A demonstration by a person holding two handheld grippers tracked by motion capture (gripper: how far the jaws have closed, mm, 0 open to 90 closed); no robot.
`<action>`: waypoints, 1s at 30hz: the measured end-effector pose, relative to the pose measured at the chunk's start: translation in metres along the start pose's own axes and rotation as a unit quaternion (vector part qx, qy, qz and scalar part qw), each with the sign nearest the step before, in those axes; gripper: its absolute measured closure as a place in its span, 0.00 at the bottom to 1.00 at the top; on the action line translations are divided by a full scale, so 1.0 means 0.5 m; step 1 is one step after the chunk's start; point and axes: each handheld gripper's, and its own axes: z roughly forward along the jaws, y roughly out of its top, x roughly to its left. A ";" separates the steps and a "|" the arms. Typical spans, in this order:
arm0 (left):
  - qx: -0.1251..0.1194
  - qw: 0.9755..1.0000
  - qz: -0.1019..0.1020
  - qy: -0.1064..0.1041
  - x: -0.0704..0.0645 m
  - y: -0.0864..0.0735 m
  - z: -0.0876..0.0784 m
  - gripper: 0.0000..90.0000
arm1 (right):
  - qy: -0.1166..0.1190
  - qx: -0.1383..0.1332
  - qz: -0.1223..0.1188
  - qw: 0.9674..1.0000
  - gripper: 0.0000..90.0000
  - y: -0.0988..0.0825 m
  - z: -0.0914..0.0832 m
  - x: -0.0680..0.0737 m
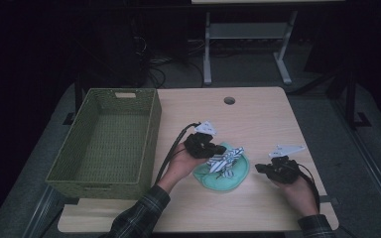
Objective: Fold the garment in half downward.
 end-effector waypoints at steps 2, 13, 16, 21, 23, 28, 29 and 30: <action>0.011 1.000 0.007 -0.001 -0.007 -0.005 0.013 0.99 | -0.001 0.000 -0.002 1.000 1.00 0.000 0.000 -0.002; 0.057 0.998 0.027 -0.019 -0.033 -0.028 0.065 0.99 | -0.005 -0.003 -0.003 1.000 1.00 -0.002 -0.002 -0.008; 0.068 0.997 0.032 -0.022 -0.039 -0.032 0.075 1.00 | -0.007 -0.004 -0.003 1.000 1.00 -0.002 -0.002 -0.010; 0.087 0.995 0.047 -0.020 -0.055 -0.042 0.100 1.00 | -0.008 -0.002 -0.001 1.000 1.00 -0.002 -0.002 -0.010; 0.085 0.995 0.046 -0.021 -0.055 -0.042 0.100 1.00 | -0.008 -0.002 -0.001 1.000 1.00 -0.002 -0.002 -0.010; 0.078 0.996 0.040 -0.021 -0.054 -0.039 0.090 0.99 | -0.006 -0.002 -0.003 1.000 1.00 -0.002 -0.001 -0.010; 0.075 0.996 0.035 -0.021 -0.054 -0.037 0.084 0.99 | -0.004 -0.003 -0.003 1.000 1.00 -0.002 -0.001 -0.011; 0.072 0.997 0.035 -0.022 -0.053 -0.035 0.078 0.99 | -0.004 -0.003 -0.003 1.000 1.00 -0.002 -0.001 -0.011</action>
